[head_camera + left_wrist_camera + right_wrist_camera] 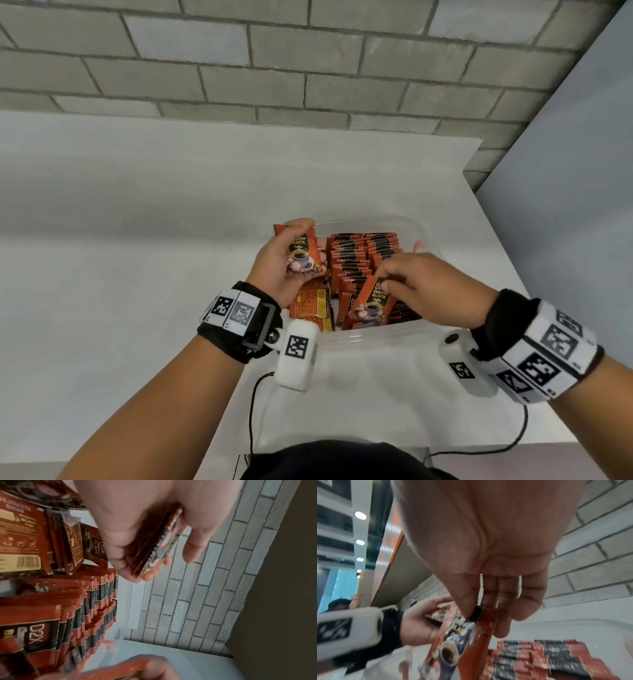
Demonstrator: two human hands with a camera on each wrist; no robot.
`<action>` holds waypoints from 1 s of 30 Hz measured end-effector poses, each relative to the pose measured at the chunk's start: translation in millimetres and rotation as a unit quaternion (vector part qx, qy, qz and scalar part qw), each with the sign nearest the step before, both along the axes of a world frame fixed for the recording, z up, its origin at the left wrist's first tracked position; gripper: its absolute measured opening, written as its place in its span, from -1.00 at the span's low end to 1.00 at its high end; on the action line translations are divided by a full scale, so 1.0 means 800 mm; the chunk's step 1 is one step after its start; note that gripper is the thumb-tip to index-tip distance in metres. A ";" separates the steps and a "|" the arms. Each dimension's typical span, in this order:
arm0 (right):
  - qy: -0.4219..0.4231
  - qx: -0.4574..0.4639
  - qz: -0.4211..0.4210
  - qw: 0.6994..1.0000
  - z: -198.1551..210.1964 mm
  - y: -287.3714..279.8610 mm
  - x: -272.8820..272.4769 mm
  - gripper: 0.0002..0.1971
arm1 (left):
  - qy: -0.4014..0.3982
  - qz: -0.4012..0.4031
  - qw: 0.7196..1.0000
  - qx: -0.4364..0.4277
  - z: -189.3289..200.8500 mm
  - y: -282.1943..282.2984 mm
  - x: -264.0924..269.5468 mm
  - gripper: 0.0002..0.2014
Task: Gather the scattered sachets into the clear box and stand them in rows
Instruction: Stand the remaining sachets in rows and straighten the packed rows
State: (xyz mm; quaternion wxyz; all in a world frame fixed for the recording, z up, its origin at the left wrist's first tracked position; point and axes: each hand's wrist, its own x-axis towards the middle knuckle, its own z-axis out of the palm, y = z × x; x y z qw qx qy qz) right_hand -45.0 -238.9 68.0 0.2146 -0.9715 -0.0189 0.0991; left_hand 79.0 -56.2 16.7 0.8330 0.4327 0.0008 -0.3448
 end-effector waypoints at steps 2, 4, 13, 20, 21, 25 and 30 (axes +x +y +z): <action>0.027 -0.013 0.019 0.999 -0.011 0.005 -0.002 -0.87 | 0.001 -0.007 1.000 -0.004 -0.001 0.000 -0.001 -0.70; 0.050 -0.025 0.031 0.998 -0.021 0.011 -0.002 -0.82 | 0.002 -0.013 1.000 -0.007 -0.002 0.000 -0.002 -0.72; 0.061 -0.129 0.083 0.986 -0.042 0.035 0.012 -0.85 | 0.005 -0.015 1.000 -0.005 0.000 0.004 -0.001 -0.73; 0.055 -0.140 0.115 0.982 -0.040 0.035 0.017 -0.89 | 0.008 -0.012 1.000 -0.010 0.000 0.005 -0.002 -0.84; 0.059 -0.134 0.111 0.983 -0.040 0.034 0.017 -0.91 | 0.008 -0.011 1.000 -0.011 -0.001 0.005 -0.003 -0.84; 0.079 -0.074 0.072 0.991 -0.039 0.026 0.014 -0.90 | 0.022 -0.026 0.999 -0.028 -0.001 0.004 -0.002 -0.72; 0.012 0.114 -0.053 0.992 -0.019 0.007 0.012 -0.96 | 0.011 -0.059 0.998 -0.012 -0.002 0.001 -0.005 -0.70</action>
